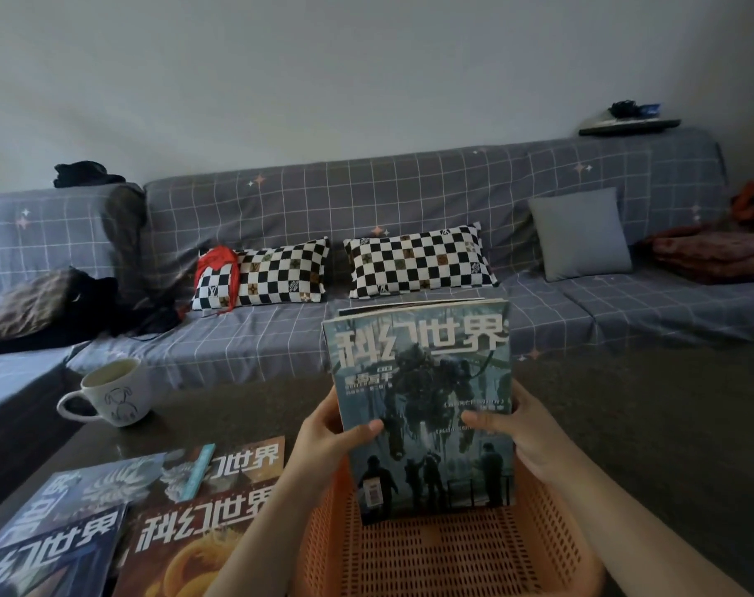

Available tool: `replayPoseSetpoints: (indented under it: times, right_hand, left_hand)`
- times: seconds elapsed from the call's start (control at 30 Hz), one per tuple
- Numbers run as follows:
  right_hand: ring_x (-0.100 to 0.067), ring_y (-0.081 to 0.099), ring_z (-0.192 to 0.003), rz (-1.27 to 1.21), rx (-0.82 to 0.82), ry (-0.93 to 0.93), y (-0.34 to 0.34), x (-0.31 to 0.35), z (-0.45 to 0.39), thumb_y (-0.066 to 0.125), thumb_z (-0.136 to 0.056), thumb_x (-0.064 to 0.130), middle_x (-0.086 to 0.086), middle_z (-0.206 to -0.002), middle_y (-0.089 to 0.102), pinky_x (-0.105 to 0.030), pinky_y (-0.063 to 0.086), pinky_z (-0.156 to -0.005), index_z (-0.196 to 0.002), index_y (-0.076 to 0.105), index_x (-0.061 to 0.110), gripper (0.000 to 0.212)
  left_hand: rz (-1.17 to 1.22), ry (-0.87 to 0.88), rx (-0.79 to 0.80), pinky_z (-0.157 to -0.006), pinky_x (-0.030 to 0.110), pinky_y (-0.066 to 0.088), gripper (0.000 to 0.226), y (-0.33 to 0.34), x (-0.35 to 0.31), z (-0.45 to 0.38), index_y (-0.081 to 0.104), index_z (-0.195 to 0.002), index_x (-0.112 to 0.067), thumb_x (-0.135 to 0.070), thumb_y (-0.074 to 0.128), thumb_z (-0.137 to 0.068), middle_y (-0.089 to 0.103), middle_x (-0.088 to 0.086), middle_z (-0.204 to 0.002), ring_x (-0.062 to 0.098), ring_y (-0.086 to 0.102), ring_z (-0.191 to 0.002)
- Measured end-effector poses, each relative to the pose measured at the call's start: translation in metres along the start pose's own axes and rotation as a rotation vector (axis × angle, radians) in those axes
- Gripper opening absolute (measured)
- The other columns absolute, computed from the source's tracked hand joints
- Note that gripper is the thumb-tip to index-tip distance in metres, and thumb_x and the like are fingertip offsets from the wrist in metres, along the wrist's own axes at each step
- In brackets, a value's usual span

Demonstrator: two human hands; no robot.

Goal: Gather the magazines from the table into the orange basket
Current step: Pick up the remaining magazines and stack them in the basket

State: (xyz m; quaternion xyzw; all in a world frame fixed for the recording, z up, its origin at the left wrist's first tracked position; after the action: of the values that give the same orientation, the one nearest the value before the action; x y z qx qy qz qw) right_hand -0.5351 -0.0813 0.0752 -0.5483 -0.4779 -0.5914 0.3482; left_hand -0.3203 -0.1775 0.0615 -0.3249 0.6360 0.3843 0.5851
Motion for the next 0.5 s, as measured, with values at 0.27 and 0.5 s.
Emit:
replayPoseSetpoints:
  times: [0.27, 0.5]
  right_hand:
    - [-0.008, 0.069, -0.084, -0.086, 0.014, 0.023, -0.005, -0.021, -0.009, 0.089, -0.047, 0.01, 0.002, -0.099, 0.071, -0.018, 0.054, -0.058, -0.122, 0.05, 0.024, 0.086]
    - [-0.011, 0.067, -0.093, 0.008, 0.028, 0.049, -0.007, -0.034, -0.009, 0.082, -0.05, 0.006, -0.002, -0.107, 0.069, -0.024, 0.051, -0.074, -0.136, 0.043, 0.017, 0.094]
  left_hand:
    - [0.01, 0.015, 0.017, -0.074, 0.041, 0.06, 0.082, 0.0, 0.013, -0.011, 0.05, -0.137, -0.014, -0.01, 0.08, -0.061, 0.07, 0.007, -0.113, 0.028, 0.07, -0.099]
    - [-0.058, -0.002, 0.048, -0.081, 0.038, 0.058, 0.101, 0.005, 0.023, -0.015, 0.037, -0.144, -0.023, -0.02, 0.091, -0.059, 0.065, 0.005, -0.124, 0.023, 0.068, -0.105]
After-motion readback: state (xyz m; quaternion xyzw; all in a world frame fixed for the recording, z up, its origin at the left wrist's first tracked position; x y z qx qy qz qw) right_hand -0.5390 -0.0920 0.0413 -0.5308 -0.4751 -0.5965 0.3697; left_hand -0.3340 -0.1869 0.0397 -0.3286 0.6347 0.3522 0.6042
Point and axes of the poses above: each hand's wrist, its own z-axis away from the middle knuckle, its own y-axis out of the palm, x = y × z, the point moved 9 cm from there along -z, towards the middle knuckle
